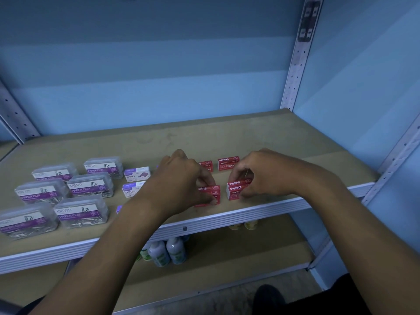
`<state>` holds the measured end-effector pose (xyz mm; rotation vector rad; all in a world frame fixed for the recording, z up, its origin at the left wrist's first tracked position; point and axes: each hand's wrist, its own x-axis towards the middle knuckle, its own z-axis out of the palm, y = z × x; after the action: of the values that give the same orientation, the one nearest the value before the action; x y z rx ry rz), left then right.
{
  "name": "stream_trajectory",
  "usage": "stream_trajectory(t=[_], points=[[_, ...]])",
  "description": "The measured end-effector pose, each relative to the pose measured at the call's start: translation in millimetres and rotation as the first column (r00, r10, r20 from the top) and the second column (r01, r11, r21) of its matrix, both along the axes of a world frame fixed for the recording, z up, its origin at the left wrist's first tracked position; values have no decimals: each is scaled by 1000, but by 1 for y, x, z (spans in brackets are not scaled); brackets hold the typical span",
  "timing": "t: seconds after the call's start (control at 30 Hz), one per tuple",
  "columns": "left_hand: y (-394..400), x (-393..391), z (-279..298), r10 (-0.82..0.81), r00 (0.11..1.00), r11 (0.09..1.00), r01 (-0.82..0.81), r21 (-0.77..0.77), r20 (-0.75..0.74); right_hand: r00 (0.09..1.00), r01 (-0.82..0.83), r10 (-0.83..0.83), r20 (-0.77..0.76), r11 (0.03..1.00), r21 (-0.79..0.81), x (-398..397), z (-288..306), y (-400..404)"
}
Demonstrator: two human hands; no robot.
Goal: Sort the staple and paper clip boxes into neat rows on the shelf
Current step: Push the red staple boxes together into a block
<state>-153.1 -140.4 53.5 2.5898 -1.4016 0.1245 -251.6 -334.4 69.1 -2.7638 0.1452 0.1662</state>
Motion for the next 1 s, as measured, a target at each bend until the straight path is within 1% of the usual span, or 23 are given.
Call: stream_trajectory(t=[0.2,0.57,0.67,0.73,0.8,0.87,0.93,1.0], points=[[-9,-3,-3,21,1000,999,-21,-40,2,1000,8,-8,20,1000,-4,2,-3,-1],[-14,-6,-4,3,1000,999,-4,-47,-24,1000,-9,9,29,1000,1,5,-6,0],[-12,-1,-6,7,998,998,-10,-68,-54,998,-10,7,55,998,55,4,-2,-4],[-10,4,-5,19,996,989,-31,-143,-86,994,12,-24,107,994,109,4,1,-7],[-9,9,-2,46,999,974,-51,-220,-29,982,32,-53,180,993,114,7,2,-10],[-8,13,0,96,992,968,-73,-241,85,964,56,-83,255,993,108,12,2,-12],[-10,17,0,157,973,974,-124,-190,169,946,81,-111,306,991,107,19,-2,-15],[-11,22,-3,212,959,974,-190,-126,188,942,93,-111,316,993,70,27,-8,-18]])
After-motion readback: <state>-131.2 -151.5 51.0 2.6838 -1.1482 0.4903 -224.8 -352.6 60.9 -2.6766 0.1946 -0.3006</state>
